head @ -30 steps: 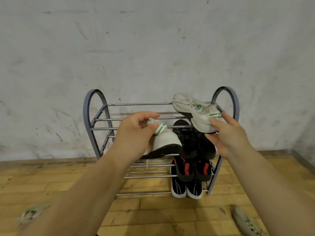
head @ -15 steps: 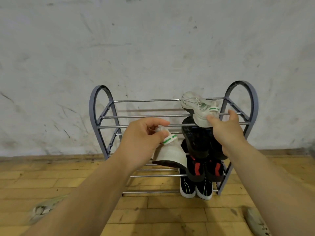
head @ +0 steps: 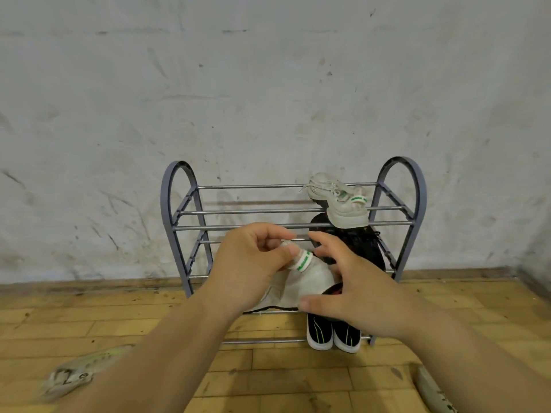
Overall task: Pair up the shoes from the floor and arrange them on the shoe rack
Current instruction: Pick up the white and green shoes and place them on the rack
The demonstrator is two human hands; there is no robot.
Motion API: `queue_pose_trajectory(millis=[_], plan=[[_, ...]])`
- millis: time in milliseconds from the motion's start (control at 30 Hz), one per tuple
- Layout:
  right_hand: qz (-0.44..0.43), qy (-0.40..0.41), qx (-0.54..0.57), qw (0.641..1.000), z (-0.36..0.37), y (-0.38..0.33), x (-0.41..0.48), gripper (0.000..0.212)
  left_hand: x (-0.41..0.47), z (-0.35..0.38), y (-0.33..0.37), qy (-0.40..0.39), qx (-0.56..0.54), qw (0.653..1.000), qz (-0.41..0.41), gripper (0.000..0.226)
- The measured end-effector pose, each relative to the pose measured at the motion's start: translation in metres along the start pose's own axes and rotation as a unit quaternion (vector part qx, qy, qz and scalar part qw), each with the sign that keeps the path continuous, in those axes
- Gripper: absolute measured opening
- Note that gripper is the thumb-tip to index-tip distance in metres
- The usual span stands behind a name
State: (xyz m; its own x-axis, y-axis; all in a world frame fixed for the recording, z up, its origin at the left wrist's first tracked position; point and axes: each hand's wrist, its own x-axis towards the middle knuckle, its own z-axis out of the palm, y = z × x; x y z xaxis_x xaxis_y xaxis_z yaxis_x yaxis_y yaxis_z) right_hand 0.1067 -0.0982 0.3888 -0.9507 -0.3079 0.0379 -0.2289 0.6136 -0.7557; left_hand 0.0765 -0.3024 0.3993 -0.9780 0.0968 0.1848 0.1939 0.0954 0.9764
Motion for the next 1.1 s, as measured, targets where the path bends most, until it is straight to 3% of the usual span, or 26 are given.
queue_pose_trajectory(millis=[233, 400, 533, 767, 900, 1033, 1100], plan=[[-0.016, 0.014, -0.004, 1.0, 0.001, -0.006, -0.017, 0.111, -0.015, 0.002, 0.008, -0.029, -0.007, 0.999, 0.018, 0.014], [-0.024, 0.036, 0.0, 0.999, -0.009, -0.007, -0.023, 0.1, -0.018, 0.001, 0.013, -0.027, -0.003, 0.999, 0.045, 0.022], [-0.021, 0.075, 0.042, 0.996, -0.027, -0.004, -0.025, 0.092, -0.011, -0.01, 0.01, 0.021, 0.127, 0.989, 0.069, 0.039], [-0.073, 0.149, 0.203, 0.965, -0.053, 0.001, -0.031, 0.082, -0.001, -0.027, -0.007, -0.017, 0.288, 0.956, 0.048, 0.085], [-0.102, 0.113, 0.307, 0.939, -0.051, -0.001, -0.033, 0.095, 0.004, -0.031, 0.0, 0.043, 0.178, 0.983, -0.011, 0.08], [-0.109, 0.075, 0.354, 0.926, -0.042, -0.003, -0.032, 0.09, 0.009, -0.036, -0.007, 0.037, 0.04, 0.998, -0.031, 0.085], [-0.099, 0.066, 0.359, 0.926, -0.04, -0.001, -0.031, 0.091, 0.01, -0.038, -0.013, 0.032, 0.021, 0.999, -0.021, 0.085]])
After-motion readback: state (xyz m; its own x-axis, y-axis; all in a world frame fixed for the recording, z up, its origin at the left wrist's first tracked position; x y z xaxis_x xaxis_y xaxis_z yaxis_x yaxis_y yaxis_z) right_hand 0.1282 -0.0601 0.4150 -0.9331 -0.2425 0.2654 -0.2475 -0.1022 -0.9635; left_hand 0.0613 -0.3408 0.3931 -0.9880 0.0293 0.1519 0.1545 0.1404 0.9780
